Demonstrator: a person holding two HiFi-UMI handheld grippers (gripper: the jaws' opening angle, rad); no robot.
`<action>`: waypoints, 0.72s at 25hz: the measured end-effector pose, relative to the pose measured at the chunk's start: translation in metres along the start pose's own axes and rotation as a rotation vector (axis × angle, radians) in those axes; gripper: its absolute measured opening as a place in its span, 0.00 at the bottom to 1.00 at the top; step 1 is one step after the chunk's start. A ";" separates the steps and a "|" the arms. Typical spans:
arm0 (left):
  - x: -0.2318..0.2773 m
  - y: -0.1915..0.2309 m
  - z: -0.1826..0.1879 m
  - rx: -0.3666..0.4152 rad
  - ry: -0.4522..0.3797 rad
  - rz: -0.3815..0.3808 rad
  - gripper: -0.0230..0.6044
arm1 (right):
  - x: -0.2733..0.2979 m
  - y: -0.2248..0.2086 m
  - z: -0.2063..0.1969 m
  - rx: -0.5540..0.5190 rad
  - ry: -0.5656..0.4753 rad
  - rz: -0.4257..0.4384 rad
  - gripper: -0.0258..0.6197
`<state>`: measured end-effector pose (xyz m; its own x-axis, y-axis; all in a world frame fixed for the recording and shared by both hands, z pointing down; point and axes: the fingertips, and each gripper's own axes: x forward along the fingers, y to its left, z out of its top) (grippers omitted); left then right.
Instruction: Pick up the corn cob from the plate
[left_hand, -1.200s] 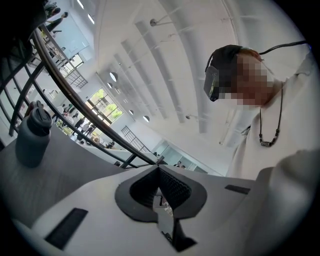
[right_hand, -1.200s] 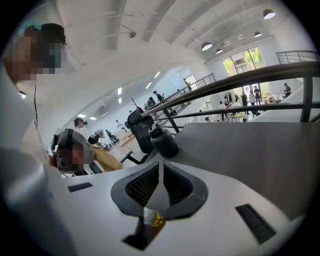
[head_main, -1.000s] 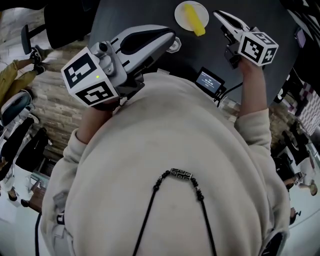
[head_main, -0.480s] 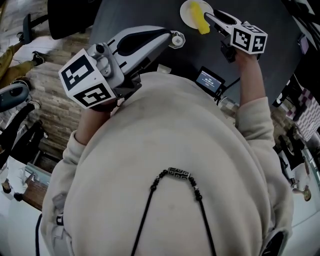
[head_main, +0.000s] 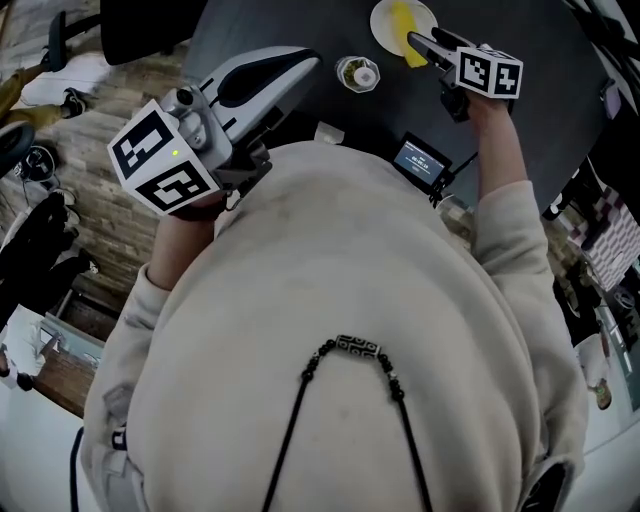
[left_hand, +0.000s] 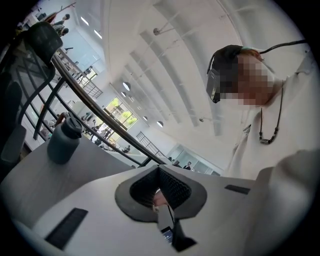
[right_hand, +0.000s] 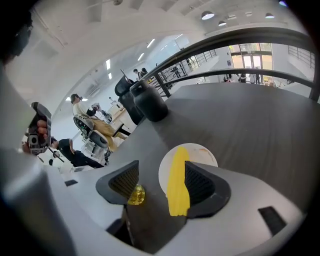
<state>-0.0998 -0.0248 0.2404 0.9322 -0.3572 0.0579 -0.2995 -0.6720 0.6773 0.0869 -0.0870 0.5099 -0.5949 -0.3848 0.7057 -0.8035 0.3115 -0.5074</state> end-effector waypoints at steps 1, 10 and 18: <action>-0.001 0.001 0.000 -0.002 -0.003 0.004 0.04 | 0.004 -0.003 -0.003 -0.002 0.014 -0.009 0.47; -0.008 0.004 -0.007 -0.010 -0.003 0.018 0.04 | 0.033 -0.024 -0.024 -0.019 0.110 -0.081 0.57; -0.013 0.011 -0.009 -0.027 -0.003 0.040 0.04 | 0.051 -0.027 -0.034 -0.068 0.195 -0.105 0.61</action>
<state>-0.1129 -0.0214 0.2540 0.9190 -0.3854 0.0829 -0.3308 -0.6396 0.6939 0.0792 -0.0853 0.5771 -0.4868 -0.2453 0.8383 -0.8533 0.3387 -0.3964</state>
